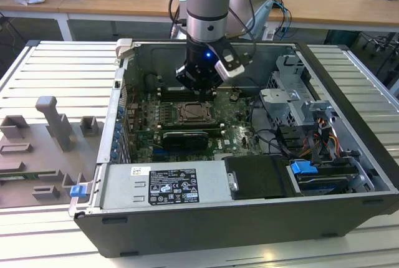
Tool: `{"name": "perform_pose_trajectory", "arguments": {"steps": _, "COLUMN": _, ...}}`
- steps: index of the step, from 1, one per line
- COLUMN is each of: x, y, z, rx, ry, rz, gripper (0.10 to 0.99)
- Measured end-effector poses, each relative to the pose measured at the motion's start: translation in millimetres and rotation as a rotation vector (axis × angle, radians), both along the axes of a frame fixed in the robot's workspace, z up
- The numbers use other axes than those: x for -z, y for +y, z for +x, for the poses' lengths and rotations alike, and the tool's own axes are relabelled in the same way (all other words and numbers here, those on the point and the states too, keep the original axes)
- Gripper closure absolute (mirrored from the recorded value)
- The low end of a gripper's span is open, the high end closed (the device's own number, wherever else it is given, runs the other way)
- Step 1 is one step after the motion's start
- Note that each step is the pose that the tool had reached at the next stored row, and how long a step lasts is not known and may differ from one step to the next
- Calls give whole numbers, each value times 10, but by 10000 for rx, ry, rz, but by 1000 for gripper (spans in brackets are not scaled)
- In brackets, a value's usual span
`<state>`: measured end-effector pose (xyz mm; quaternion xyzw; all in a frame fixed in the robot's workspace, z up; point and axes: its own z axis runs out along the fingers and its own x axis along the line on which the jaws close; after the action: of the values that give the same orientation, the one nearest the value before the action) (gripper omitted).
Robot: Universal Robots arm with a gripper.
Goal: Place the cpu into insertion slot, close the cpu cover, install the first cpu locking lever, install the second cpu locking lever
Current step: 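Install the second cpu locking lever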
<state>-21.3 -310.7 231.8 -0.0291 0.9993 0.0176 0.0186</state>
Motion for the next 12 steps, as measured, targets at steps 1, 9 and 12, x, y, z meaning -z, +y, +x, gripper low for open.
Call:
{"name": "perform_pose_trajectory", "arguments": {"steps": 1, "x": 0, "y": -4, "z": 0, "rx": 0, "ry": 0, "rz": 0, "gripper": 980}}
{"name": "perform_pose_trajectory", "arguments": {"steps": 9, "x": 0, "y": -42, "z": 0, "rx": 0, "ry": 0, "rz": 0, "gripper": 980}}
{"name": "perform_pose_trajectory", "arguments": {"steps": 12, "x": 0, "y": -63, "z": 0, "rx": 0, "ry": 0, "rz": 0, "gripper": 980}}
